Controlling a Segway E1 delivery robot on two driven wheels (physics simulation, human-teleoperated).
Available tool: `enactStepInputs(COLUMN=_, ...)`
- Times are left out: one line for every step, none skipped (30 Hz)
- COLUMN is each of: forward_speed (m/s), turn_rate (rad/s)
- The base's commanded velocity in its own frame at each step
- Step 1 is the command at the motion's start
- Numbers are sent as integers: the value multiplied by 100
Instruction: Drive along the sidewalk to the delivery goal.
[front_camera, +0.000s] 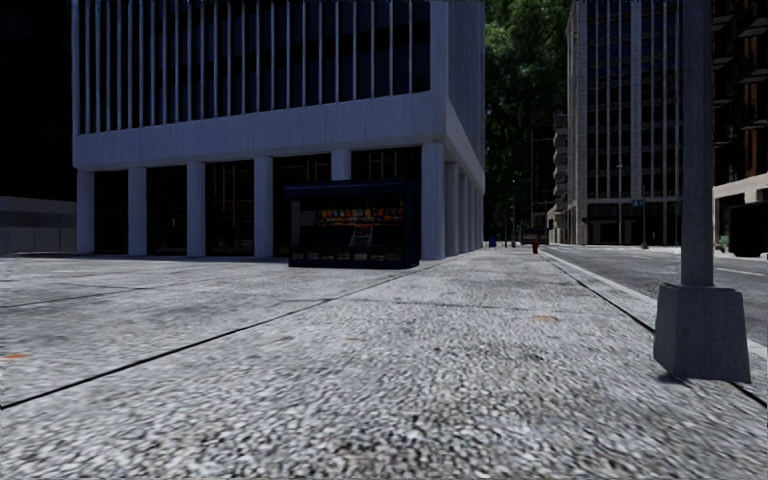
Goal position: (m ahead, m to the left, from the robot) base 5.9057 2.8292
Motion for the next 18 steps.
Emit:
enactStepInputs(forward_speed=137, turn_rate=45)
enactStepInputs(forward_speed=137, turn_rate=45)
enactStepInputs(forward_speed=137, turn_rate=45)
enactStepInputs(forward_speed=137, turn_rate=43)
enactStepInputs(forward_speed=137, turn_rate=41)
enactStepInputs(forward_speed=137, turn_rate=41)
enactStepInputs(forward_speed=137, turn_rate=40)
enactStepInputs(forward_speed=137, turn_rate=40)
enactStepInputs(forward_speed=137, turn_rate=40)
enactStepInputs(forward_speed=137, turn_rate=40)
enactStepInputs(forward_speed=137, turn_rate=39)
enactStepInputs(forward_speed=137, turn_rate=38)
enactStepInputs(forward_speed=137, turn_rate=37)
enactStepInputs(forward_speed=137, turn_rate=37)
enactStepInputs(forward_speed=137, turn_rate=34)
enactStepInputs(forward_speed=137, turn_rate=30)
enactStepInputs(forward_speed=137, turn_rate=28)
enactStepInputs(forward_speed=137, turn_rate=28)
